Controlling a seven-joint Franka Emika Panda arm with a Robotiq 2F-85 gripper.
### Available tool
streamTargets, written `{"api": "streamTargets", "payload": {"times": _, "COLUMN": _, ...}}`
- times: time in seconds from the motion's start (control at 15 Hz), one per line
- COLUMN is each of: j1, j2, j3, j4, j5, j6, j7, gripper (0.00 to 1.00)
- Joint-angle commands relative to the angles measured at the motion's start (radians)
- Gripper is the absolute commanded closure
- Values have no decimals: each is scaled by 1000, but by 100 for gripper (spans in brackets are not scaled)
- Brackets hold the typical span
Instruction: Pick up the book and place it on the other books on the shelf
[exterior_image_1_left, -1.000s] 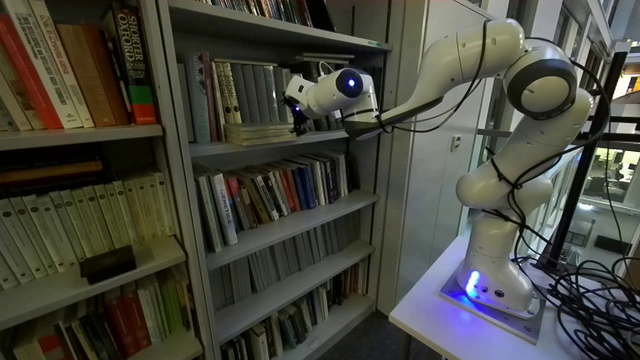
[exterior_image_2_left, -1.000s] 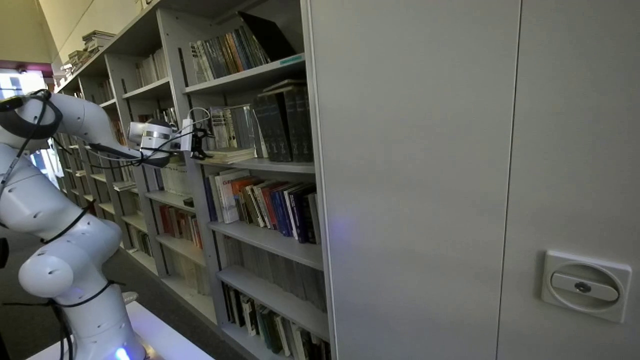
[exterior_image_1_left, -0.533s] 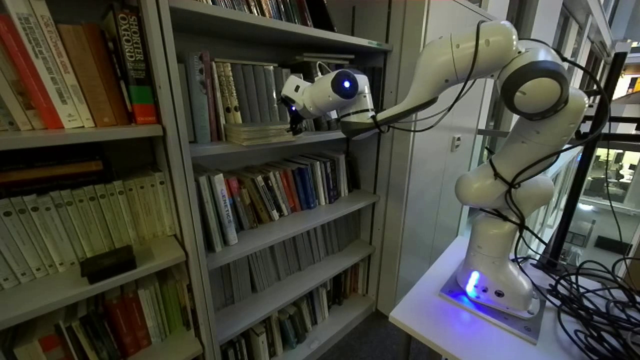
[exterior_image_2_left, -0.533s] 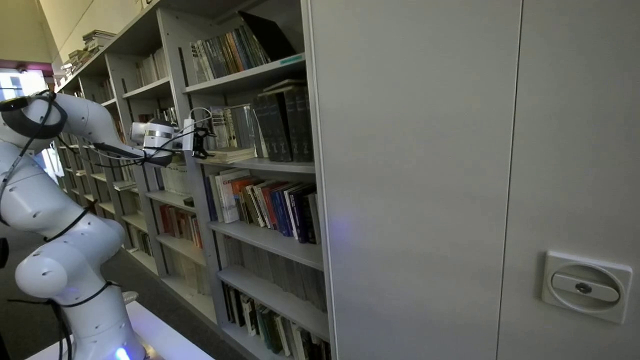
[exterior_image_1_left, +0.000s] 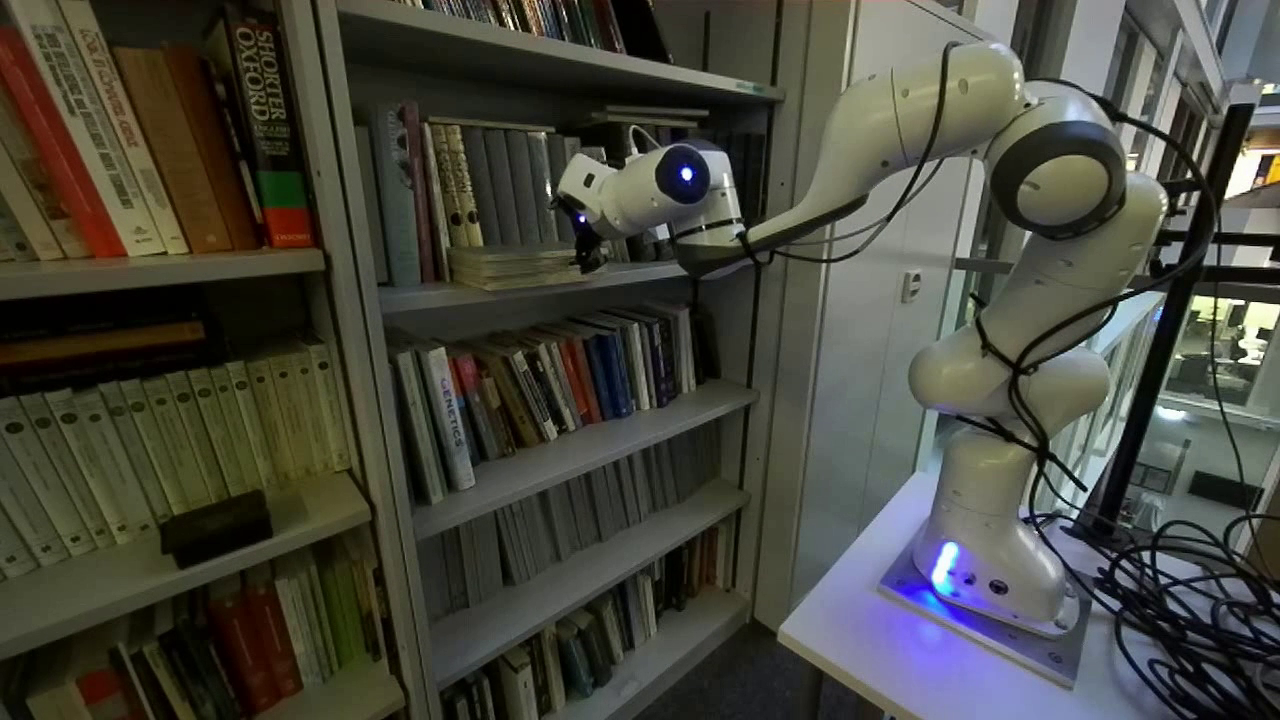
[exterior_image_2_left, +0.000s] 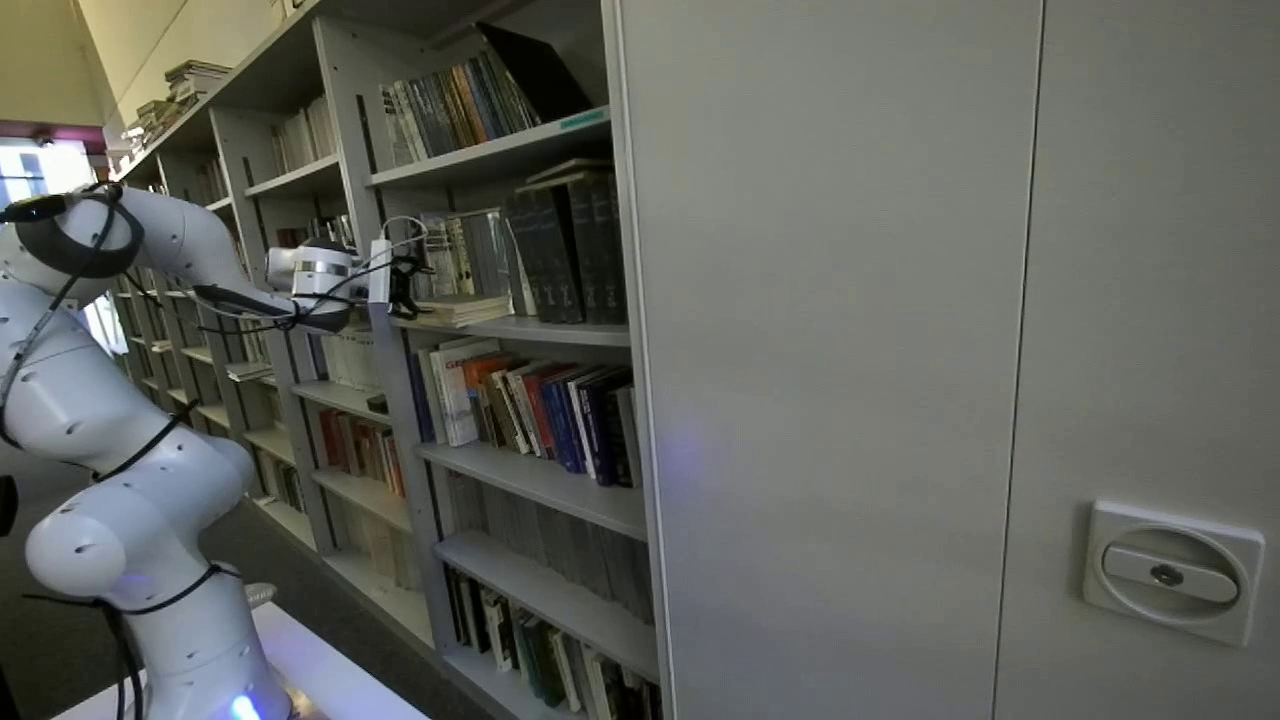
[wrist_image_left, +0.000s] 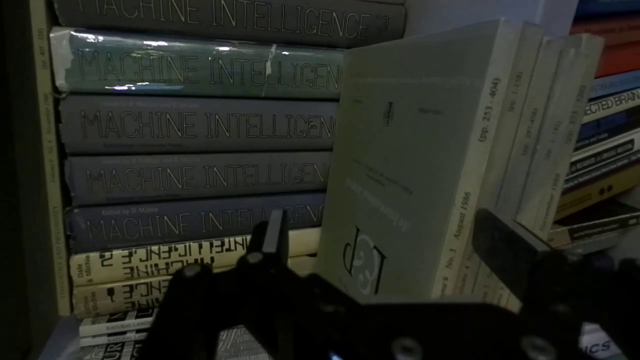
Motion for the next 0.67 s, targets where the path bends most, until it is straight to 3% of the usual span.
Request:
{"api": "streamTargets", "payload": {"times": 0.0, "j1": 3, "j2": 83, "j3": 20, "j4": 42, "j5": -102, "j6": -44, "j7": 50, "gripper": 26}}
{"api": "streamTargets", "payload": {"times": 0.07, "j1": -43, "j2": 31, "j3": 41, "j4": 34, "j5": -43, "j6": 0, "j7": 30, "gripper": 34}}
{"api": "streamTargets", "payload": {"times": 0.2, "j1": -50, "j2": 34, "j3": 47, "j4": 33, "j5": -44, "j6": 1, "j7": 34, "gripper": 49}}
{"api": "streamTargets", "payload": {"times": 0.33, "j1": -1, "j2": 97, "j3": 28, "j4": 37, "j5": -126, "j6": -54, "j7": 72, "gripper": 65}}
{"api": "streamTargets", "payload": {"times": 0.4, "j1": -48, "j2": 42, "j3": 47, "j4": 31, "j5": -66, "j6": -10, "j7": 57, "gripper": 72}}
{"api": "streamTargets", "payload": {"times": 0.6, "j1": -45, "j2": 45, "j3": 40, "j4": 27, "j5": -65, "j6": -7, "j7": 61, "gripper": 95}}
